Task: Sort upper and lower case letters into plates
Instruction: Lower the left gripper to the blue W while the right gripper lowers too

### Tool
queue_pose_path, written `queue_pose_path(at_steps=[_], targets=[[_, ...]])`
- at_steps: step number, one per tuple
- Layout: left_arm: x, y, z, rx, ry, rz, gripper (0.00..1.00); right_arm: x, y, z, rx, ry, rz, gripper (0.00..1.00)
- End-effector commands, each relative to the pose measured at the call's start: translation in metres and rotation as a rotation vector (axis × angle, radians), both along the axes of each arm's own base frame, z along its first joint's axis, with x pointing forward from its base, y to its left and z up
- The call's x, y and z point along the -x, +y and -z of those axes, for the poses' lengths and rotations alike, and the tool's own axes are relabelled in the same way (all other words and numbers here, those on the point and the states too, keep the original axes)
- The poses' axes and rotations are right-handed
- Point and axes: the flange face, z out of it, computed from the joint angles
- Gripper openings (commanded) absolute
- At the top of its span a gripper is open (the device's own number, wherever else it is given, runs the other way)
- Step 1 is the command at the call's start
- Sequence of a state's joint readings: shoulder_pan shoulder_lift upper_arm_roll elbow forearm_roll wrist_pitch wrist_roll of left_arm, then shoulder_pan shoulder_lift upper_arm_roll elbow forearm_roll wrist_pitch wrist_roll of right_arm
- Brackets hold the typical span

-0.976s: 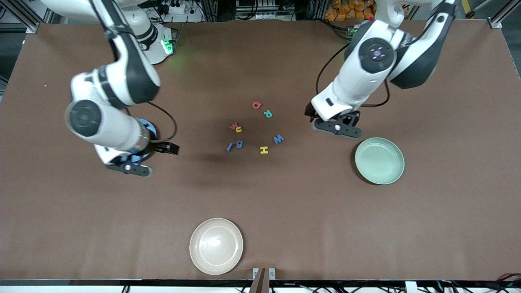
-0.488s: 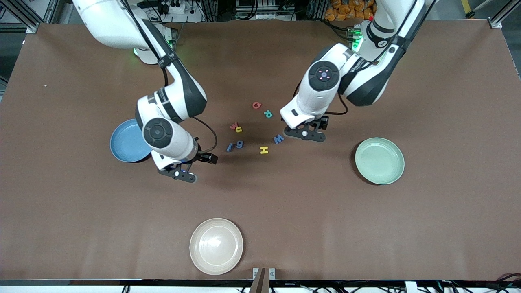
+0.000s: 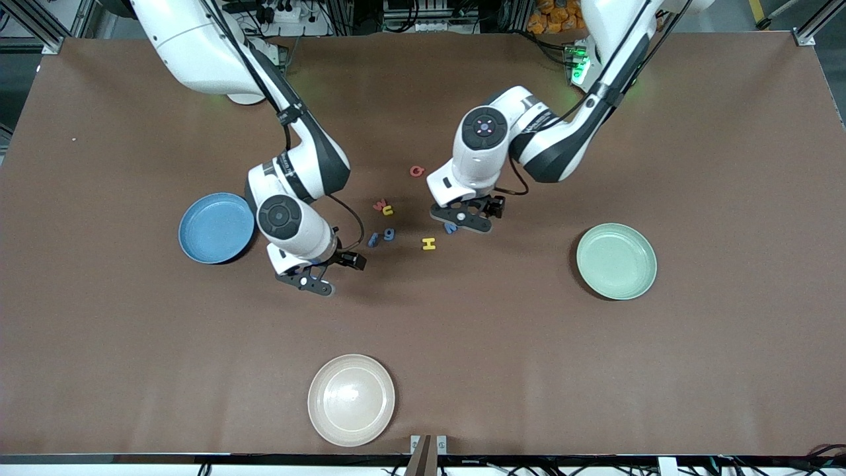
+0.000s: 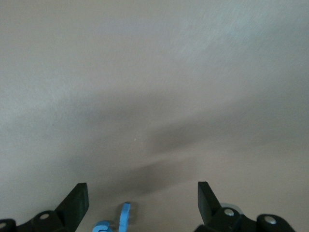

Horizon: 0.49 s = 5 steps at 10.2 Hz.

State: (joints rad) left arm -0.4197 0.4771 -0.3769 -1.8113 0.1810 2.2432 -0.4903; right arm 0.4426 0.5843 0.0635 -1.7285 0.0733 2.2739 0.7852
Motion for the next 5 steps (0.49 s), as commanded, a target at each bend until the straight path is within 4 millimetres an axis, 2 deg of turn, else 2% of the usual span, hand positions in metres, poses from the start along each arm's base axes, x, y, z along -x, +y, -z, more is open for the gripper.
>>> queue_pose_path(at_steps=[1, 2, 5], targets=[[0.011, -0.012, 0.031, 0.043, -0.040, 0.115, 1.00, 0.012, 0.006, 0.007, -0.009, 0.004, 0.022, 1.00], [0.016, -0.012, 0.038, 0.050, -0.043, 0.163, 1.00, 0.021, 0.012, 0.015, -0.009, 0.022, 0.016, 1.00], [0.023, -0.002, 0.053, 0.030, -0.027, 0.322, 1.00, 0.026, 0.018, 0.022, -0.005, 0.032, 0.014, 1.00]])
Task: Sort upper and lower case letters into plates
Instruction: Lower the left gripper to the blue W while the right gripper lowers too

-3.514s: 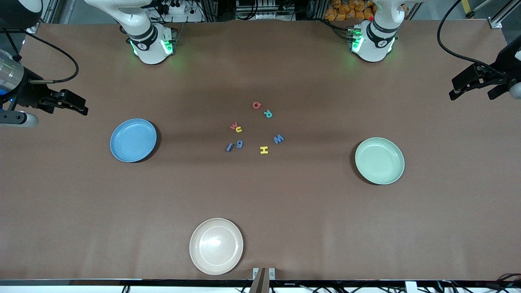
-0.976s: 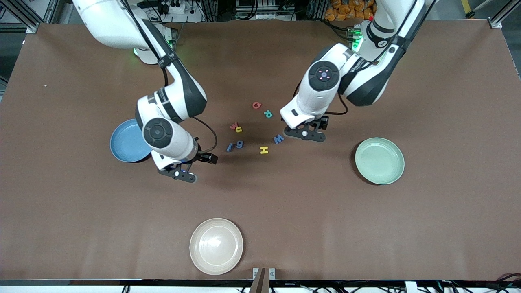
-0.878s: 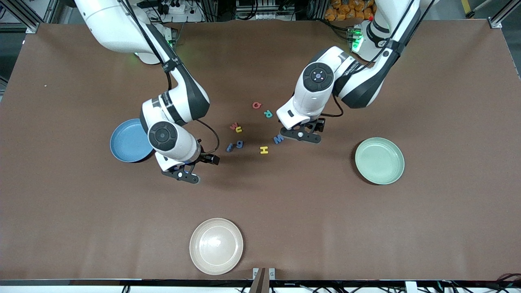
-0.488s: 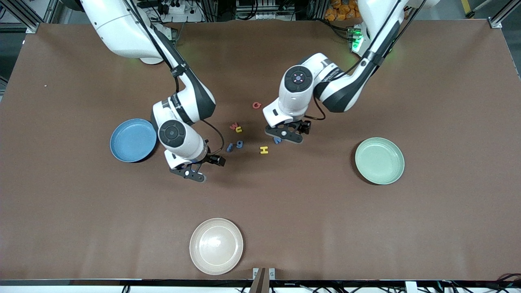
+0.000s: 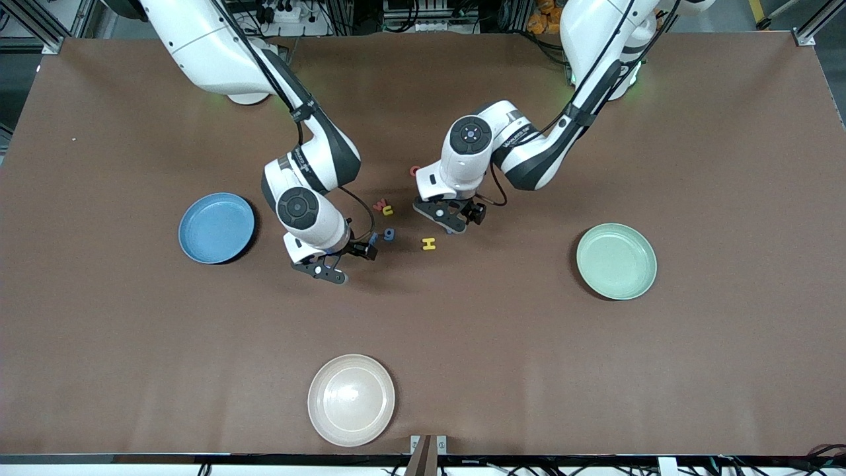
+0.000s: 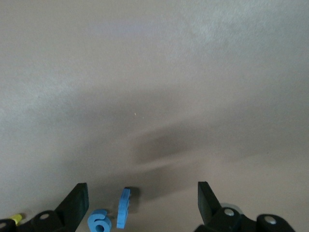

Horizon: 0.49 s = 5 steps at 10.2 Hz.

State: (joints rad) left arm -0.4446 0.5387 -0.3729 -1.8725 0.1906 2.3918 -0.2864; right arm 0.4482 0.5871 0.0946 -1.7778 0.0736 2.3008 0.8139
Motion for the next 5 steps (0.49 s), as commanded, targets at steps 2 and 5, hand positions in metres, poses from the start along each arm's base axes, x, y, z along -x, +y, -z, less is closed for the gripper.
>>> queue_pose_path(at_steps=[2, 5], targets=[[0.005, 0.007, 0.005, -0.009, -0.037, 0.152, 1.00, 0.003, 0.004, 0.005, -0.008, -0.001, 0.018, 1.00], [0.010, 0.004, 0.022, -0.004, -0.028, 0.217, 1.00, 0.012, 0.024, 0.012, -0.018, 0.000, 0.028, 1.00]])
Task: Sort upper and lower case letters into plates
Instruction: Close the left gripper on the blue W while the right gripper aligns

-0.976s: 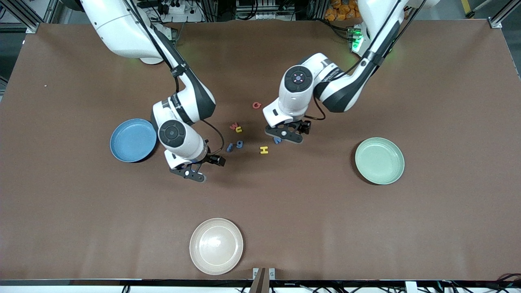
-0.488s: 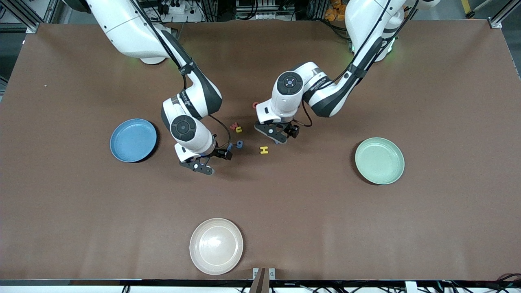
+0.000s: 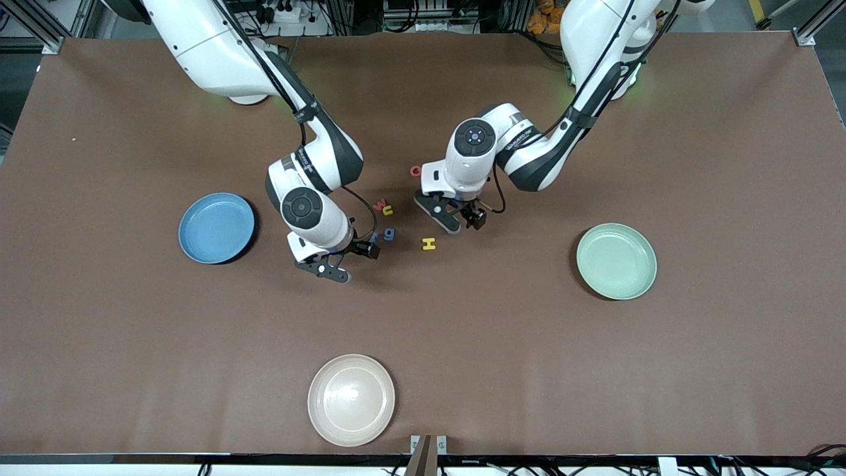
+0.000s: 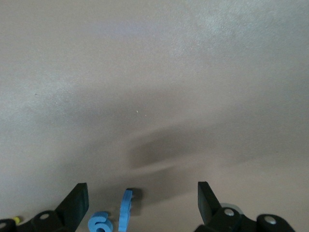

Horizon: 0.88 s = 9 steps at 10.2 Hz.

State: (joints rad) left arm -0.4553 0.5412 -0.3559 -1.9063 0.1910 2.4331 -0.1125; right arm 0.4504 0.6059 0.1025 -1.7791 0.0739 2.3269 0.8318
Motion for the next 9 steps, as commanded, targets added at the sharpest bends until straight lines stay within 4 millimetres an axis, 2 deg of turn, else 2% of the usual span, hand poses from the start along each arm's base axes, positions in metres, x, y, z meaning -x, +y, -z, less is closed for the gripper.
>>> queue_pose_path(at_steps=[1, 3, 4, 6, 9], targets=[[0.006, -0.002, 0.014, -0.019, -0.029, 0.068, 1.00, 0.019, 0.029, 0.005, -0.013, 0.009, 0.000, 1.00], [0.003, 0.000, 0.031, -0.030, -0.046, 0.098, 0.95, 0.021, 0.030, 0.013, -0.010, 0.017, 0.005, 1.00], [-0.001, 0.003, 0.036, -0.030, -0.050, 0.091, 0.89, 0.022, 0.030, 0.016, -0.007, 0.023, 0.003, 1.00], [-0.003, 0.004, 0.040, -0.030, -0.053, 0.087, 0.87, 0.022, 0.029, 0.018, -0.005, 0.025, 0.005, 1.00], [0.004, -0.004, 0.048, -0.016, -0.054, 0.098, 0.79, 0.025, 0.030, 0.023, -0.002, 0.034, 0.002, 0.98]])
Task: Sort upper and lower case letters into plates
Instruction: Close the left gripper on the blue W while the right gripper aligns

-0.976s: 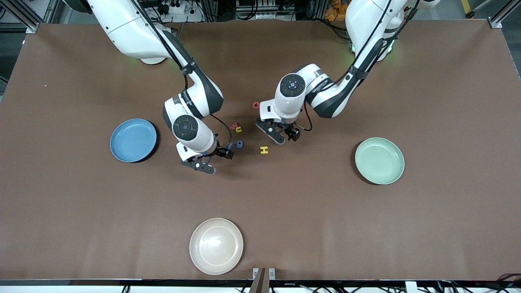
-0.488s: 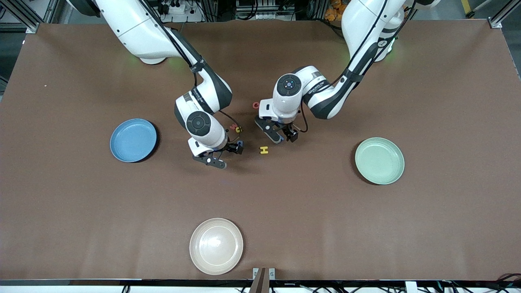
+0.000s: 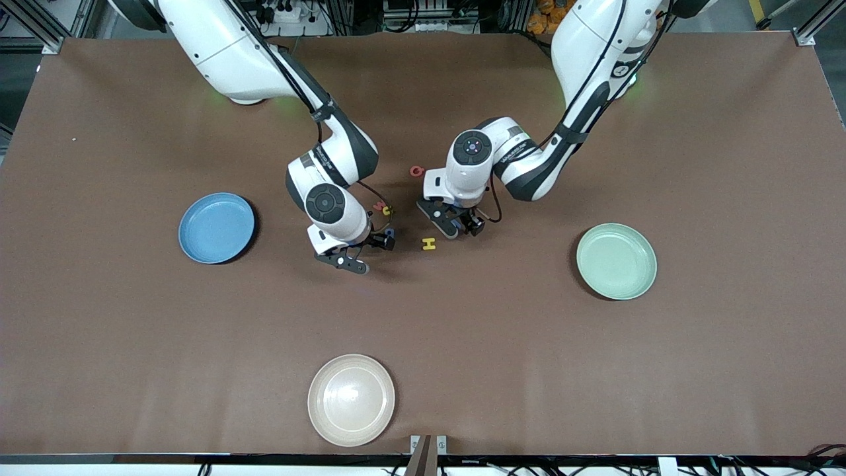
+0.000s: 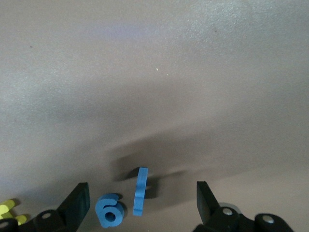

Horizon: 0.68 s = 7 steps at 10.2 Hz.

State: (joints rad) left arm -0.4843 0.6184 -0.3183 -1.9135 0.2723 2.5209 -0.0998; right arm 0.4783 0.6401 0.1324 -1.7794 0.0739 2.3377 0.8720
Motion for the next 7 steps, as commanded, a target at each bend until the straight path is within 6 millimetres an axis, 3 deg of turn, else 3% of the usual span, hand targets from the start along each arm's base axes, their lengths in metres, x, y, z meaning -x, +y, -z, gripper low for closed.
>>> queue_pose_path(at_steps=[1, 3, 7], targets=[[0.001, -0.009, 0.002, 0.005, -0.025, 0.031, 0.75, 0.004, 0.002, 0.005, 0.000, 0.005, 0.010, 0.98], [0.000, -0.012, 0.007, 0.021, -0.032, 0.033, 0.71, 0.012, 0.013, 0.005, 0.009, 0.008, 0.029, 0.98], [-0.005, -0.010, 0.016, 0.018, -0.045, 0.032, 0.66, 0.013, 0.014, 0.010, 0.013, 0.010, 0.034, 0.97]])
